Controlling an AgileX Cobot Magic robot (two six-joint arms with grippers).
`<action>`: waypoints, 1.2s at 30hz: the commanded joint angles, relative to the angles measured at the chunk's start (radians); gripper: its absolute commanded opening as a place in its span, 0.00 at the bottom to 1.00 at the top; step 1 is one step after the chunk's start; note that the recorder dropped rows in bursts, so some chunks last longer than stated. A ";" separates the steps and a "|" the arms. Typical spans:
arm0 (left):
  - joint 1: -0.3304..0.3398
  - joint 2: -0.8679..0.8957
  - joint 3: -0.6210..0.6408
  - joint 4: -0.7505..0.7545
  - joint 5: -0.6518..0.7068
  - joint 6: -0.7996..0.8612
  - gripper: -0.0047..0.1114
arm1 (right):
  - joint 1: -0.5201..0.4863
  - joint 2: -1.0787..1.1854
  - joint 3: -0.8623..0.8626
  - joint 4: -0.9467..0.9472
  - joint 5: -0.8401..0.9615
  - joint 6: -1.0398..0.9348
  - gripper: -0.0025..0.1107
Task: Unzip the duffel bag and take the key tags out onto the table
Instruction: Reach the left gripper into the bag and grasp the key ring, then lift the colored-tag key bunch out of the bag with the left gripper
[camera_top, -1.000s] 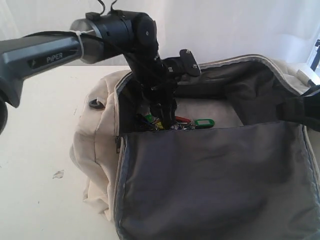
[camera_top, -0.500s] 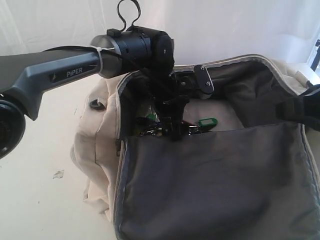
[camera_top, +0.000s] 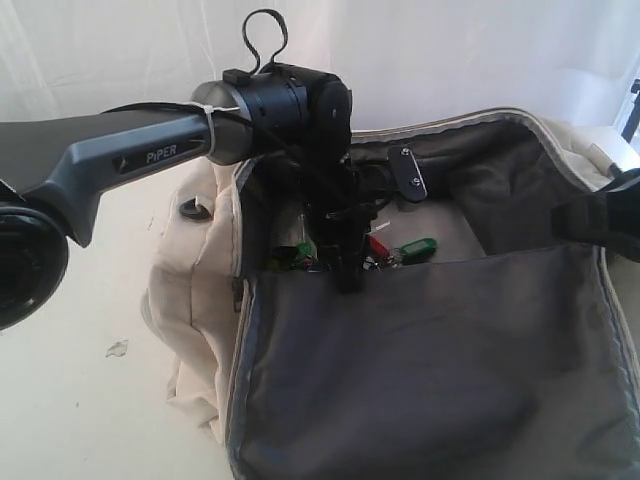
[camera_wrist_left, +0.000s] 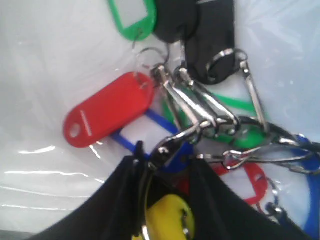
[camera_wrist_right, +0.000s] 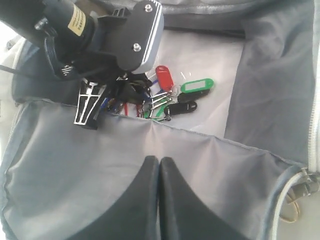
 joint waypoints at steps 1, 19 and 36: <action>-0.011 0.032 0.012 -0.031 0.065 -0.004 0.07 | 0.000 0.000 0.004 0.003 -0.007 -0.011 0.02; -0.009 -0.156 -0.101 -0.033 0.043 -0.011 0.04 | 0.000 0.000 0.004 0.003 -0.009 -0.013 0.02; 0.086 -0.309 -0.101 -0.023 0.088 -0.065 0.04 | 0.000 0.000 0.004 0.000 -0.013 -0.030 0.02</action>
